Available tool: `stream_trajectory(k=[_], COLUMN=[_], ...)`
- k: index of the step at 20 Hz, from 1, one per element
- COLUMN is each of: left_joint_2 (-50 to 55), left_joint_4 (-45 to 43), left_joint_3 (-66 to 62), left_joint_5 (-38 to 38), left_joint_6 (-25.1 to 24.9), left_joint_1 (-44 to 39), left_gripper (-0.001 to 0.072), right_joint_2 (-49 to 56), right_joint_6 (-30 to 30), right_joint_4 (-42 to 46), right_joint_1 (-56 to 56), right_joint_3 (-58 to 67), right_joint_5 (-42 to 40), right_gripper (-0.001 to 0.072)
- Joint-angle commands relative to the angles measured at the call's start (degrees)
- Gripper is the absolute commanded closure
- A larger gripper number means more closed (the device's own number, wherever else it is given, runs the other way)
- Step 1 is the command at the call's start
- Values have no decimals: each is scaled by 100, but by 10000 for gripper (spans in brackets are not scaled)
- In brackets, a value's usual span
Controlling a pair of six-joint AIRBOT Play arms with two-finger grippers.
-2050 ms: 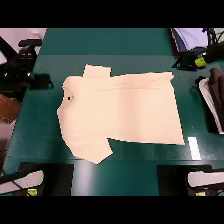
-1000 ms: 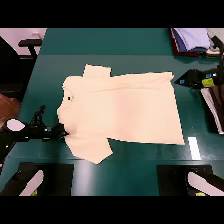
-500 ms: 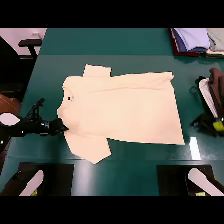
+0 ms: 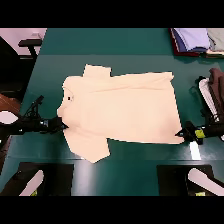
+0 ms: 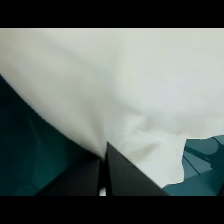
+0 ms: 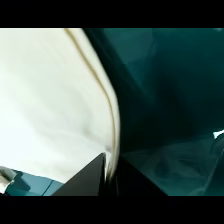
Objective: Fold the shirts.
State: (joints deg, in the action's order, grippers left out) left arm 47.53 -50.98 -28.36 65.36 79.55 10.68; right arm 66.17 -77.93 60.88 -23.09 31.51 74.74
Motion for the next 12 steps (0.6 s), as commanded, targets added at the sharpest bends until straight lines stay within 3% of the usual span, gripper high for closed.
stream_trajectory(k=[1, 5, 12], left_joint_2=[-168, -890, -1058], left_joint_4=[-2, -48, -94], left_joint_3=[-199, -1438, -5825], left_joint_5=[35, 339, 636], left_joint_6=[17, 299, 323], left_joint_1=[2, 2, 2], left_gripper=[684, 684, 683], right_joint_2=[-450, -1386, -2048], right_joint_6=[4, 4, -2], right_joint_4=[-125, -129, -109], right_joint_1=[498, 815, 1405], right_joint_3=[-11, 1126, 5088], right_joint_5=[-374, -83, -114], right_gripper=[694, 695, 694])
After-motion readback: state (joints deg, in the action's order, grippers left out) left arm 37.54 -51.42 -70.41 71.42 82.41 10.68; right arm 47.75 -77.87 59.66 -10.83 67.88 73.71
